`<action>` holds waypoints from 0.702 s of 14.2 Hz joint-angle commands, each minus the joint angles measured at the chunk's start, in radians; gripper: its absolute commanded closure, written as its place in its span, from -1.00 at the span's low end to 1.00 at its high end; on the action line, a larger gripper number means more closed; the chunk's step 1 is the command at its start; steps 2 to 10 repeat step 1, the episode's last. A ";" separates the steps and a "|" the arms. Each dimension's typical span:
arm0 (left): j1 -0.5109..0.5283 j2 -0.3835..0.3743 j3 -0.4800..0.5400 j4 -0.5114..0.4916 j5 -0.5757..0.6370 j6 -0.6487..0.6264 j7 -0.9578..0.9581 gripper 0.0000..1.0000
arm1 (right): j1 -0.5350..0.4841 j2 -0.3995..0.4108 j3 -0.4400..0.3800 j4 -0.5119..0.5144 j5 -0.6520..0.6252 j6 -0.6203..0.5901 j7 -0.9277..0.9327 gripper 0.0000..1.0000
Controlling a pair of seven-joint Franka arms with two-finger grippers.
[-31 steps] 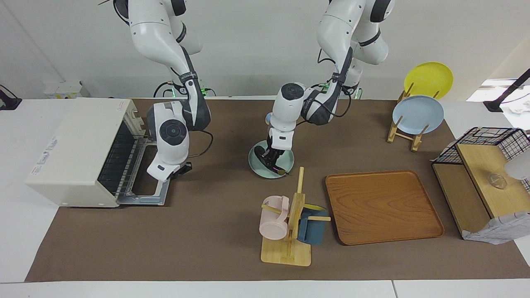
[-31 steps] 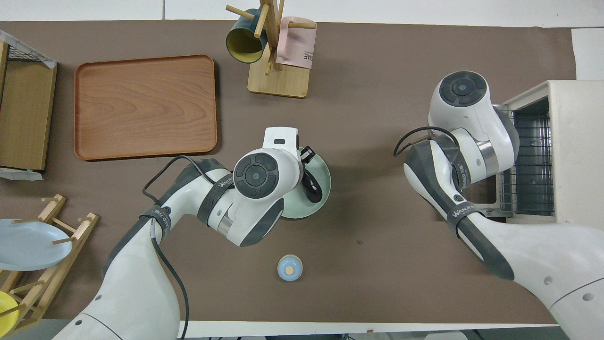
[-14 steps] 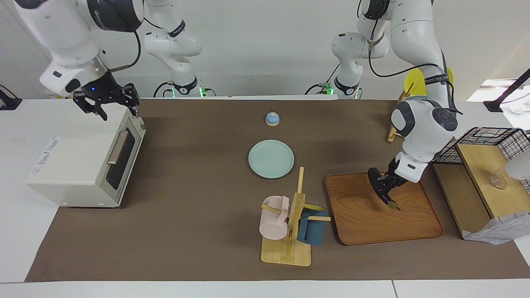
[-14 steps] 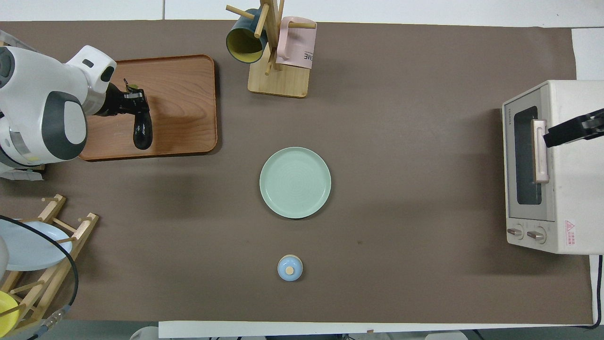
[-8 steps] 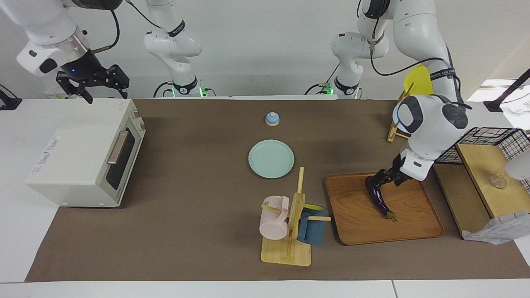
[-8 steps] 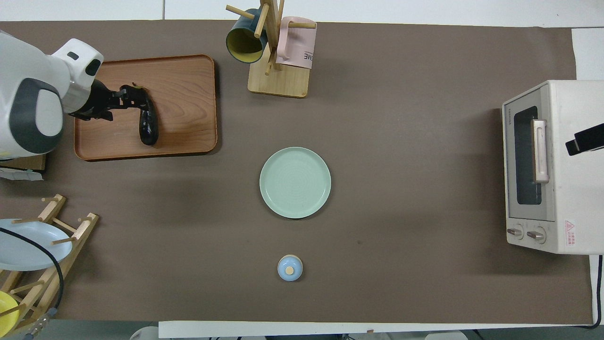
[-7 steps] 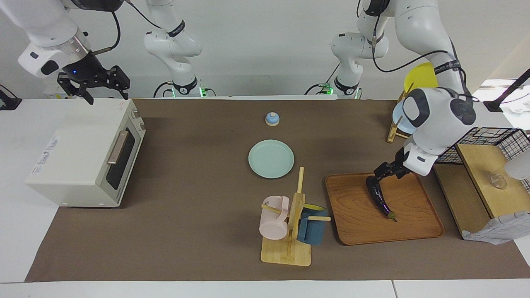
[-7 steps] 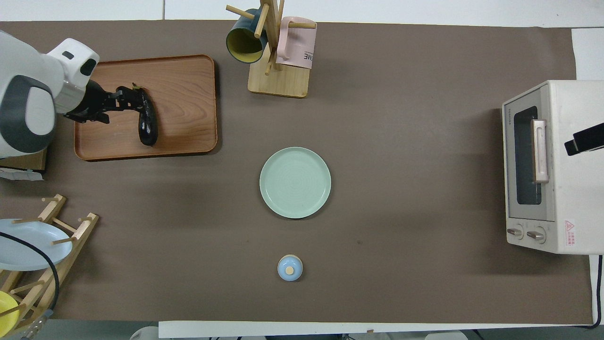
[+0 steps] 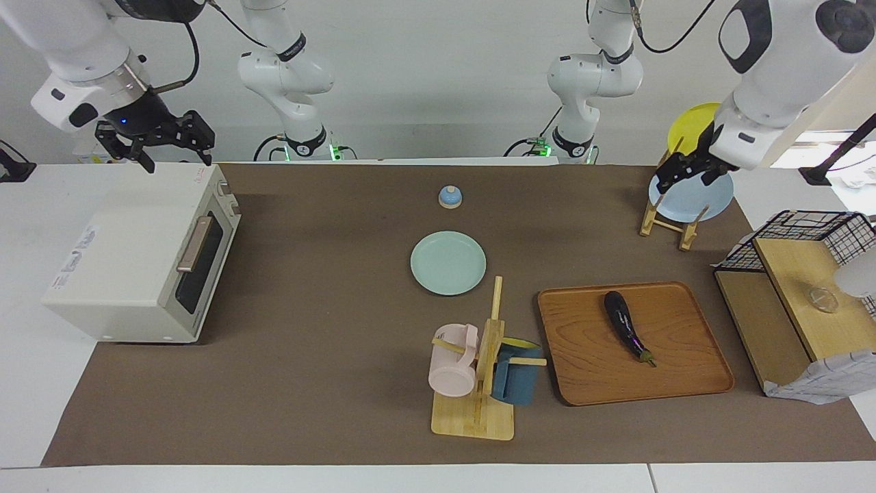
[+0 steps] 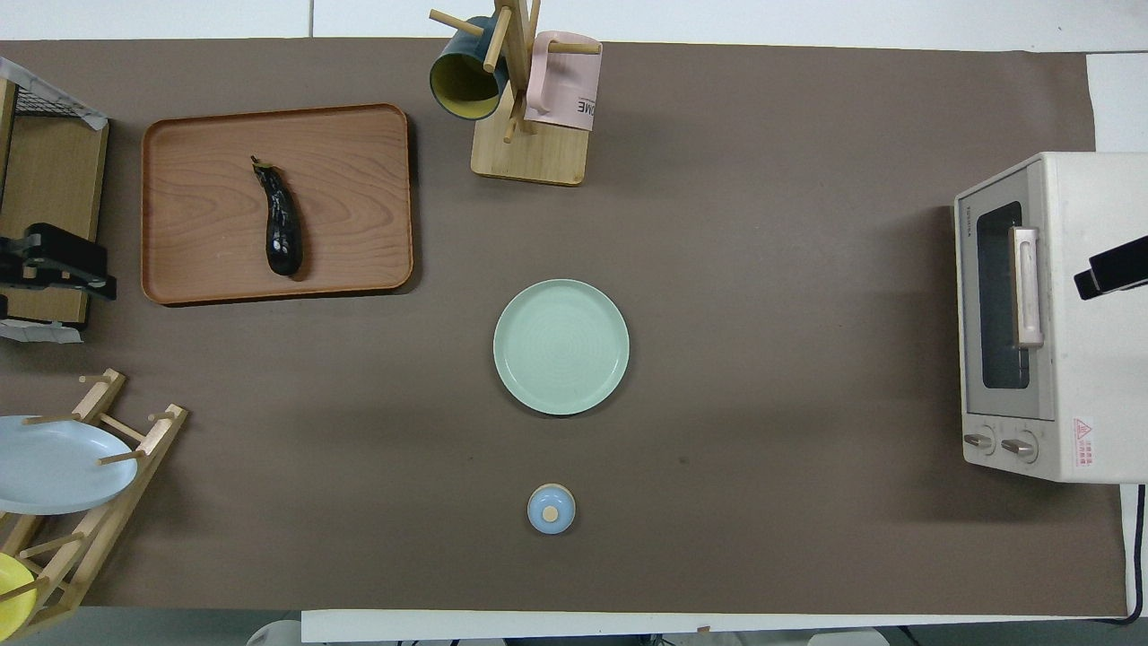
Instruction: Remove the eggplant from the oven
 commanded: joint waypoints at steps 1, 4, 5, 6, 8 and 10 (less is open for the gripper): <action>-0.007 0.006 0.002 0.023 0.021 -0.025 0.035 -1.00 | -0.001 -0.010 0.015 -0.013 -0.017 -0.006 0.017 -0.99; -0.007 0.006 0.002 0.023 0.021 -0.025 0.035 -1.00 | -0.001 -0.010 0.015 -0.013 -0.017 -0.006 0.017 -0.99; -0.007 0.006 0.002 0.023 0.021 -0.025 0.035 -1.00 | -0.001 -0.010 0.015 -0.013 -0.017 -0.006 0.017 -0.99; -0.007 0.006 0.002 0.023 0.021 -0.025 0.035 -1.00 | -0.001 -0.010 0.015 -0.013 -0.017 -0.006 0.017 -0.99; -0.007 0.006 0.002 0.023 0.021 -0.025 0.035 -1.00 | -0.001 -0.010 0.015 -0.013 -0.017 -0.006 0.017 -0.99; -0.007 0.006 0.002 0.023 0.021 -0.025 0.035 -1.00 | -0.001 -0.010 0.015 -0.013 -0.017 -0.006 0.017 -0.99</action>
